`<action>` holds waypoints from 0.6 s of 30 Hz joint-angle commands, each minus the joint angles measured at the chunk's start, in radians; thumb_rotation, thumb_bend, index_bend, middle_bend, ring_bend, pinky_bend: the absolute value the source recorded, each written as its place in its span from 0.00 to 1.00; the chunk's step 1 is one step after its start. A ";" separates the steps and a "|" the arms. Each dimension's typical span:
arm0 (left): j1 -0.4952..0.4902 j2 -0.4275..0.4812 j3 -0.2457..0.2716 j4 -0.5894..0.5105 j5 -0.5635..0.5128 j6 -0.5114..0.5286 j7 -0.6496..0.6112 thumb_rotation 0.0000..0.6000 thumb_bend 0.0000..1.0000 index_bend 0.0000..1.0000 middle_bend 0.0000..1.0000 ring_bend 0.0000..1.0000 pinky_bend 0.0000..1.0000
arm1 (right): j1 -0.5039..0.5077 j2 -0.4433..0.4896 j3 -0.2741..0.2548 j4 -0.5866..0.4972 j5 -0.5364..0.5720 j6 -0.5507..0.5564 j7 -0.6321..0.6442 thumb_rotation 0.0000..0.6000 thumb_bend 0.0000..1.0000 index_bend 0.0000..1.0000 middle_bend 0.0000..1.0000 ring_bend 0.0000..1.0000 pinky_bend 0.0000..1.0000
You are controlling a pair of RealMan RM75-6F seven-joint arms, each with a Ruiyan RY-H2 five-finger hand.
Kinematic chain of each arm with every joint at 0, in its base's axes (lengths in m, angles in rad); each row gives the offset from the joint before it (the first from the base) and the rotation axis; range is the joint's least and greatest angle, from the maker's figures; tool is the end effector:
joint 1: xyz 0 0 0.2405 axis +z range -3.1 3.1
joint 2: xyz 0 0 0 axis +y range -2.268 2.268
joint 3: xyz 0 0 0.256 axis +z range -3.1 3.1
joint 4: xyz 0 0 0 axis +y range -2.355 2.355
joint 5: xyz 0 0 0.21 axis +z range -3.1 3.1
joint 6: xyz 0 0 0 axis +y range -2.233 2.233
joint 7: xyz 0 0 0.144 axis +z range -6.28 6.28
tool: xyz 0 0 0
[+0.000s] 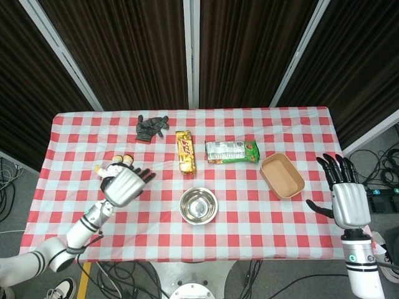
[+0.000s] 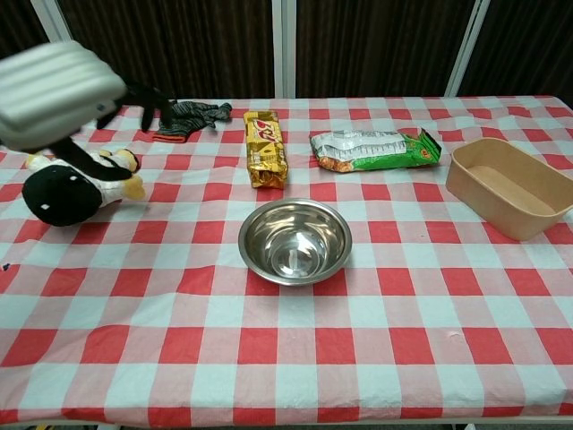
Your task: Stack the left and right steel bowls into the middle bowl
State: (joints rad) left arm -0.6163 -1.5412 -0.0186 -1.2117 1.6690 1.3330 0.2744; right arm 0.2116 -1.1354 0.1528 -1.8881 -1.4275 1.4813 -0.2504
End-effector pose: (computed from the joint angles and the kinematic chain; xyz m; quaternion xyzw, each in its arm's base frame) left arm -0.1908 0.3111 0.0198 -0.7785 -0.1097 -0.4239 0.4498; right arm -0.2261 -0.2260 0.1515 0.5834 -0.3563 0.4542 0.5713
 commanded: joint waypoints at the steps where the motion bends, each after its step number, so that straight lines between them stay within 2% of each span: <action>1: 0.150 0.071 -0.029 -0.084 -0.133 0.119 -0.054 1.00 0.15 0.39 0.46 0.50 0.64 | 0.005 -0.015 -0.010 0.016 -0.009 -0.014 -0.008 1.00 0.00 0.11 0.10 0.00 0.05; 3: 0.216 0.094 -0.023 -0.122 -0.192 0.144 -0.080 1.00 0.13 0.32 0.34 0.30 0.47 | 0.010 -0.030 -0.019 0.036 -0.015 -0.025 -0.017 1.00 0.00 0.11 0.09 0.00 0.05; 6: 0.291 0.122 -0.012 -0.160 -0.268 0.154 -0.122 1.00 0.12 0.24 0.19 0.12 0.29 | 0.012 -0.044 -0.032 0.066 -0.011 -0.045 -0.022 1.00 0.00 0.09 0.05 0.00 0.05; 10: 0.360 0.151 0.010 -0.182 -0.321 0.154 -0.146 1.00 0.10 0.18 0.14 0.09 0.23 | 0.002 -0.056 -0.046 0.084 0.002 -0.048 -0.046 1.00 0.00 0.06 0.03 0.00 0.05; 14: 0.418 0.172 0.031 -0.189 -0.304 0.195 -0.187 1.00 0.09 0.18 0.14 0.09 0.22 | -0.014 -0.060 -0.059 0.085 -0.016 -0.027 -0.051 1.00 0.00 0.05 0.03 0.00 0.05; 18: 0.437 0.180 0.032 -0.186 -0.280 0.213 -0.211 1.00 0.09 0.18 0.14 0.09 0.22 | -0.023 -0.068 -0.061 0.090 -0.015 -0.019 -0.056 1.00 0.00 0.05 0.03 0.00 0.05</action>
State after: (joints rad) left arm -0.1848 -1.3658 0.0113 -1.3978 1.3822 1.5404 0.0698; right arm 0.1893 -1.2038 0.0922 -1.7983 -1.4423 1.4617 -0.3062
